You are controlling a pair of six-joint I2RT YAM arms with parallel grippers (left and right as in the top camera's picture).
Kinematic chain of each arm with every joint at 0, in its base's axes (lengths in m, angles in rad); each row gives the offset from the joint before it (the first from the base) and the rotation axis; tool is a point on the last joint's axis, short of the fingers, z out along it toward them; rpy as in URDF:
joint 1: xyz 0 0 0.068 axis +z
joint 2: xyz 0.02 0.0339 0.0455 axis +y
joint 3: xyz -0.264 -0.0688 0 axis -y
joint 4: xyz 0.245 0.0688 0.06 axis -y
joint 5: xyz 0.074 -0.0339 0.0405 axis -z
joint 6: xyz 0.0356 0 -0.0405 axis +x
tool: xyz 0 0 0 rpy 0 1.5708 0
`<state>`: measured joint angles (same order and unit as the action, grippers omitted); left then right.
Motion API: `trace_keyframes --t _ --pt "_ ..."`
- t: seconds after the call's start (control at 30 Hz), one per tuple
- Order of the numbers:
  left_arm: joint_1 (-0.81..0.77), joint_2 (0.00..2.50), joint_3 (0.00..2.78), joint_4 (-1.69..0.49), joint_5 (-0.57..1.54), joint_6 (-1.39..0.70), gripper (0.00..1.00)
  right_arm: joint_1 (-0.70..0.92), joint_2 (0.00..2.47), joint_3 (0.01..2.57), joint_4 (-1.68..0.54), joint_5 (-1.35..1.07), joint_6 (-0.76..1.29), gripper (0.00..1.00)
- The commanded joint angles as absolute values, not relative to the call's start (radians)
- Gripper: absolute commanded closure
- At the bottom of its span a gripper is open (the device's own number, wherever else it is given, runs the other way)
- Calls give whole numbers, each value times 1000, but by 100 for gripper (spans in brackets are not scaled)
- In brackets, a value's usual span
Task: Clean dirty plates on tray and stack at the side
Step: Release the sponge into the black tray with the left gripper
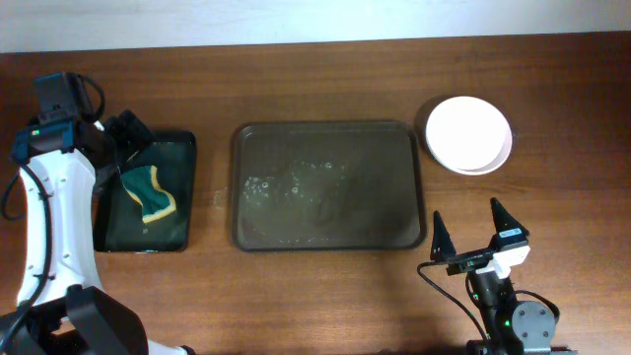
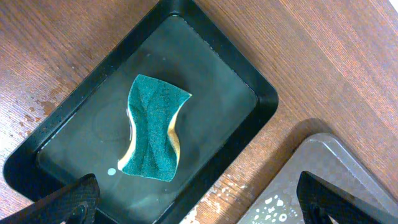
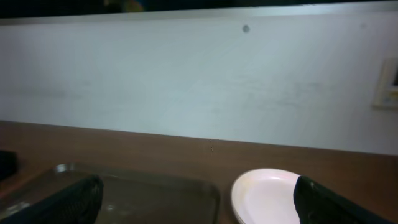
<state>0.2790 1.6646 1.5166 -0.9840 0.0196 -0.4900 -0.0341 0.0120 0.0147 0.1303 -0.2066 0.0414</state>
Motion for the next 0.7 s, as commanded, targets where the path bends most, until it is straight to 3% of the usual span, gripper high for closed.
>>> trace_keyframes --t 0.0,0.07,0.67 --pt "284 1665 1520 -986 23 -477 1 -40 3 6 52 -62 33 2" --pt "284 1665 1520 -986 23 -477 1 -41 3 6 -83 -26 33 2" --pt "284 1668 1518 -1041 9 -477 0 -41 4 6 -79 -21 30 1"
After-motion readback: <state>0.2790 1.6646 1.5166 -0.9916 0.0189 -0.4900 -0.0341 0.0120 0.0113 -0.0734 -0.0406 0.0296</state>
